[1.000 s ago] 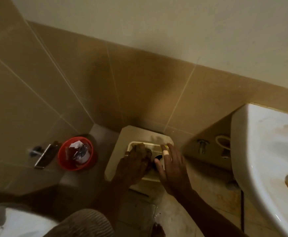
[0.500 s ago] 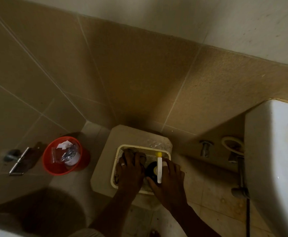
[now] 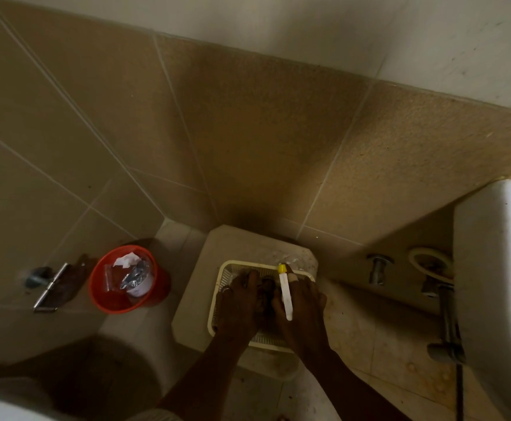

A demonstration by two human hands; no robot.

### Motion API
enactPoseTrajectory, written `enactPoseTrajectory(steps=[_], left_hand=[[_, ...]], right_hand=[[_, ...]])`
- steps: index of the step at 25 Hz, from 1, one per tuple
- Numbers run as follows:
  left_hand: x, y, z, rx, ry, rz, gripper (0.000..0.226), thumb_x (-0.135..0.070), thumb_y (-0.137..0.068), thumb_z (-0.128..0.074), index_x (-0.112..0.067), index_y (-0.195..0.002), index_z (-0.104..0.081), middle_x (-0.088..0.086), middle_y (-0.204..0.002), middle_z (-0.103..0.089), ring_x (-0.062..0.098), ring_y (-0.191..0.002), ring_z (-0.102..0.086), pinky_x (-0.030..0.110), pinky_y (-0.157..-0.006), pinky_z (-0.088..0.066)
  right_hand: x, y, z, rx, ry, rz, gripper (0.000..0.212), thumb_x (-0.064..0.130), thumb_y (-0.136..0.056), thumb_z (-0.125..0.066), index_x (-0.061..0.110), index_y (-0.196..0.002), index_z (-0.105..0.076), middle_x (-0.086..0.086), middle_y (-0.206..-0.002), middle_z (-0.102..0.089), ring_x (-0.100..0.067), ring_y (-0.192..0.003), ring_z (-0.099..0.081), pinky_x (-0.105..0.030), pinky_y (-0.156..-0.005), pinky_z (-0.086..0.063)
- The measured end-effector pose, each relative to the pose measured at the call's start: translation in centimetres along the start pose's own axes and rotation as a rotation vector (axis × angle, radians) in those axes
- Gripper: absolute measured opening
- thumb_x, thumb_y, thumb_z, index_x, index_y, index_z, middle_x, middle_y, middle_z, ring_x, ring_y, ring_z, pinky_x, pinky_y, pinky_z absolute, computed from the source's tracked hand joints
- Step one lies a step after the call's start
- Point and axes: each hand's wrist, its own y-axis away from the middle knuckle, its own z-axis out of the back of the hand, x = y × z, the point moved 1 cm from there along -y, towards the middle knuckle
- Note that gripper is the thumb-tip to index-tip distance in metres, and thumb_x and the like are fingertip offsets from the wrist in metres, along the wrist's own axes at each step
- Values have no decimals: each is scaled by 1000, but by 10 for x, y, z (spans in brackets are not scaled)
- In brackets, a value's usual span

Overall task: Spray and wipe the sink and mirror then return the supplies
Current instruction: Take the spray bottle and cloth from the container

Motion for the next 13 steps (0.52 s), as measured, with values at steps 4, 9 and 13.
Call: enactPoseTrajectory(steps=[4, 9, 13], left_hand=[[-6, 39, 50, -139, 577, 78, 64, -55, -82, -65, -30, -138, -49, 2, -129, -59, 27, -115, -58, 42, -95, -50], [-21, 83, 117, -228, 1464, 309, 15, -16, -83, -76, -13, -97, -71, 18, -100, -73, 27, -84, -70, 29, -63, -53], [-72, 112, 196, -208, 1519, 178, 25, -20, -84, -73, -8, -106, -67, 16, -101, -70, 30, -87, -66, 21, -56, -52]], right_hand=[[10, 0, 18, -110, -135, 8, 38, 37, -94, -54, 5, -110, -65, -19, -102, -69, -38, -95, -65, -58, -85, -55], [50, 30, 96, -243, -470, -134, 58, 45, -95, -54, 1, -132, -64, -17, -130, -64, -28, -105, -68, -47, -86, -59], [90, 86, 190, -296, -610, -209, 76, 68, -95, -55, 9, -143, -64, -14, -136, -71, -35, -127, -67, -54, -107, -54]])
